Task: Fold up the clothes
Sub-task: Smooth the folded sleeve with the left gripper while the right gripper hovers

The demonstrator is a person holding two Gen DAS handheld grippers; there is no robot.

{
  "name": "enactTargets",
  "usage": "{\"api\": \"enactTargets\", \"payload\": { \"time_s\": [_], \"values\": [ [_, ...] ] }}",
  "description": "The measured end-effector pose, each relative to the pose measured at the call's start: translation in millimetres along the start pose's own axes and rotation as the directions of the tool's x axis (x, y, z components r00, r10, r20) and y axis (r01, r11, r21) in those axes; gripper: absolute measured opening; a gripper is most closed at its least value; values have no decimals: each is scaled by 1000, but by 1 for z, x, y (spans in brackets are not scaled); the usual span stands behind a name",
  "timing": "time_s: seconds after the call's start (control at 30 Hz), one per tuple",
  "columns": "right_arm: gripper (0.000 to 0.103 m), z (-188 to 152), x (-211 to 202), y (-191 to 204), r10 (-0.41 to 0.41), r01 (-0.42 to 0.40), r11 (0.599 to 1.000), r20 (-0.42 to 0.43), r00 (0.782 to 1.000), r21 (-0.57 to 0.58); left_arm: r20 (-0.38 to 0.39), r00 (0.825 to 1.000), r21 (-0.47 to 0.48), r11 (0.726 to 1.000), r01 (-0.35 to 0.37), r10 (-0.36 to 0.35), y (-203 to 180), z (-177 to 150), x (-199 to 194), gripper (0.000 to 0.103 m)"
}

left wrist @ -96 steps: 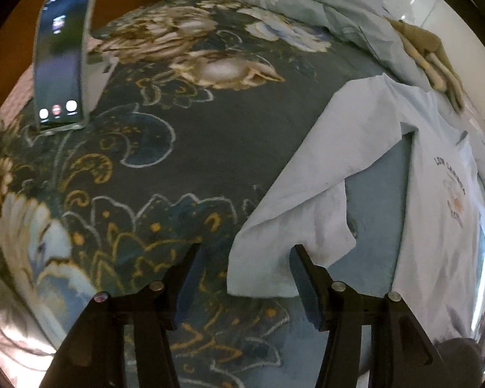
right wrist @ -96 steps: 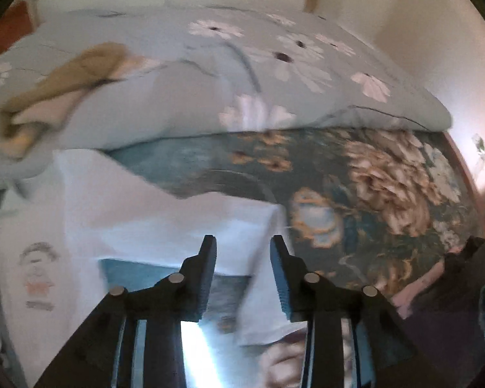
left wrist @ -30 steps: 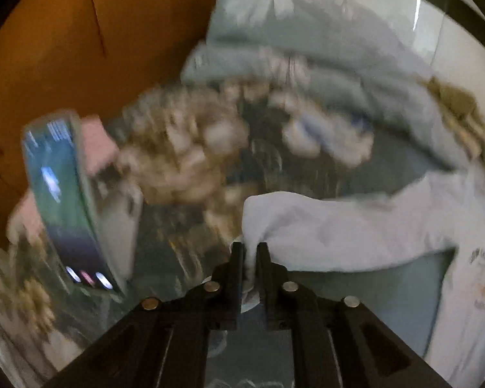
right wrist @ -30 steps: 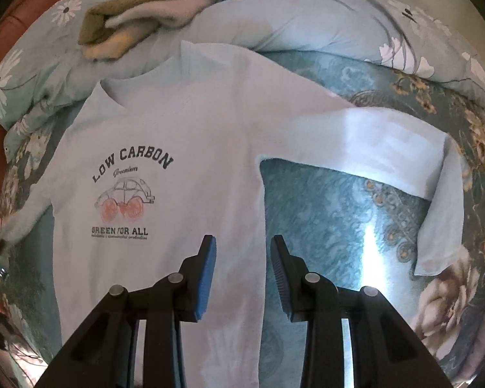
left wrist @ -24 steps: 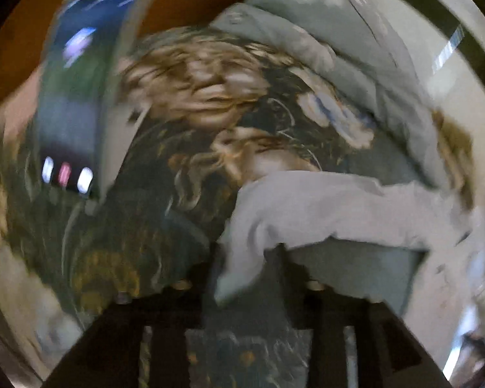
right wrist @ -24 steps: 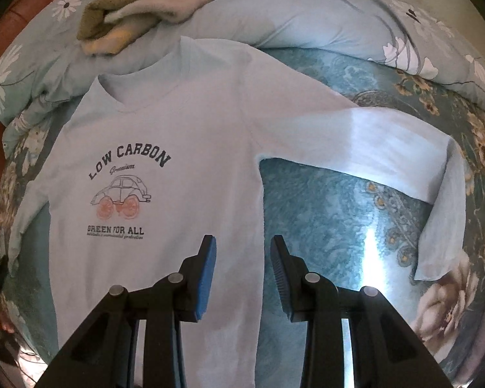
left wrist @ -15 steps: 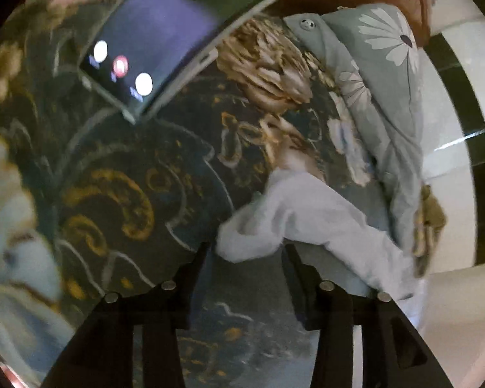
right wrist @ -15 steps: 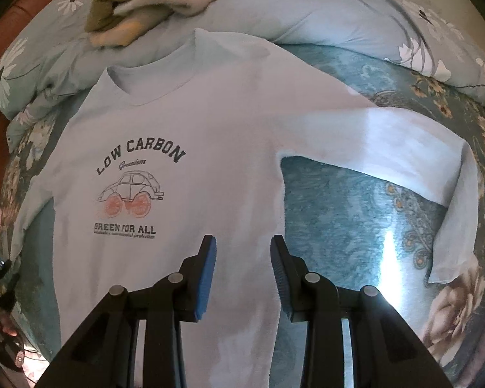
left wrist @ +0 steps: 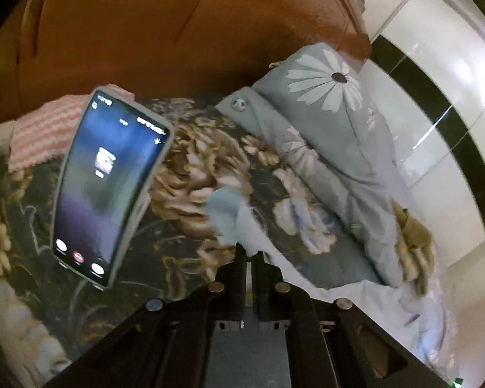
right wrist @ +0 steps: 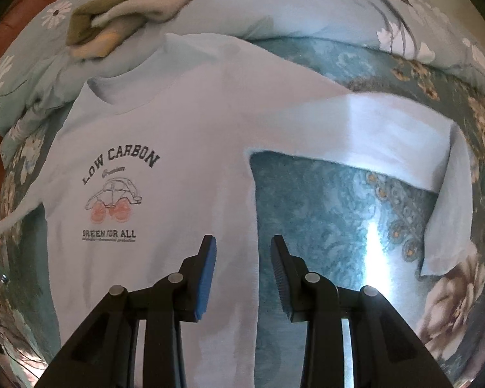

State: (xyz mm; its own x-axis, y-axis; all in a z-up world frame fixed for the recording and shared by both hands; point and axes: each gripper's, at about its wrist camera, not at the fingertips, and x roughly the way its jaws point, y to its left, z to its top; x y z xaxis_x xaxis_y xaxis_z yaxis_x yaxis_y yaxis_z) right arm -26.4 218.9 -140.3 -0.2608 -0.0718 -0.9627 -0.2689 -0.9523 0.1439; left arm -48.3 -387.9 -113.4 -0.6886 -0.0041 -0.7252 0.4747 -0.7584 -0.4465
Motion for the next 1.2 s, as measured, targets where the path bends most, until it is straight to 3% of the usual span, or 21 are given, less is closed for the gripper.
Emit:
{"api": "enactTargets", "payload": {
  "time_s": [0.07, 0.2, 0.27, 0.3, 0.37, 0.43, 0.5, 0.77, 0.97, 1.1, 1.2],
  "values": [
    [36, -2, 2, -1, 3, -3, 1000, -6, 1000, 1, -87, 996, -35, 999, -28, 25, 15, -12, 19, 3],
    [36, -3, 4, -1, -1, 0, 1000, -12, 1000, -11, -192, 981, -204, 979, -22, -18, 53, -42, 42, 5],
    [36, -1, 1, -4, -9, 9, 1000, -8, 1000, -13, -212, 975, -325, 946, -8, -64, 72, -53, 47, 15],
    [36, 0, 0, -6, -13, 13, 1000, -5, 1000, -13, -218, 972, -383, 924, 2, -92, 80, -57, 49, 27],
    [36, 0, -2, -12, -24, 24, 1000, -2, 1000, -6, -180, 970, -466, 883, 60, -161, 89, -63, 46, 38],
    [36, 0, -4, -20, -34, 34, 999, -1, 999, 7, -147, 973, -484, 871, 85, -177, 88, -62, 43, 52],
    [36, -1, -4, -28, -38, 39, 999, -5, 999, 24, -139, 974, -477, 874, 91, -178, 82, -58, 43, 55],
    [36, -9, 1, -47, -33, 34, 998, -18, 999, 53, -103, 965, -491, 856, 160, -240, 68, -62, 33, 58],
    [36, -13, 6, -54, -18, 20, 998, -30, 999, 56, -49, 950, -563, 794, 229, -309, 79, -71, 28, 62],
    [36, -15, 8, -59, -10, 12, 998, -32, 999, 66, -6, 937, -564, 775, 285, -349, 69, -77, 16, 67],
    [36, -17, 11, -63, -5, 7, 998, -35, 999, 69, -2, 940, -581, 766, 277, -342, 69, -83, 17, 71]
  ]
}}
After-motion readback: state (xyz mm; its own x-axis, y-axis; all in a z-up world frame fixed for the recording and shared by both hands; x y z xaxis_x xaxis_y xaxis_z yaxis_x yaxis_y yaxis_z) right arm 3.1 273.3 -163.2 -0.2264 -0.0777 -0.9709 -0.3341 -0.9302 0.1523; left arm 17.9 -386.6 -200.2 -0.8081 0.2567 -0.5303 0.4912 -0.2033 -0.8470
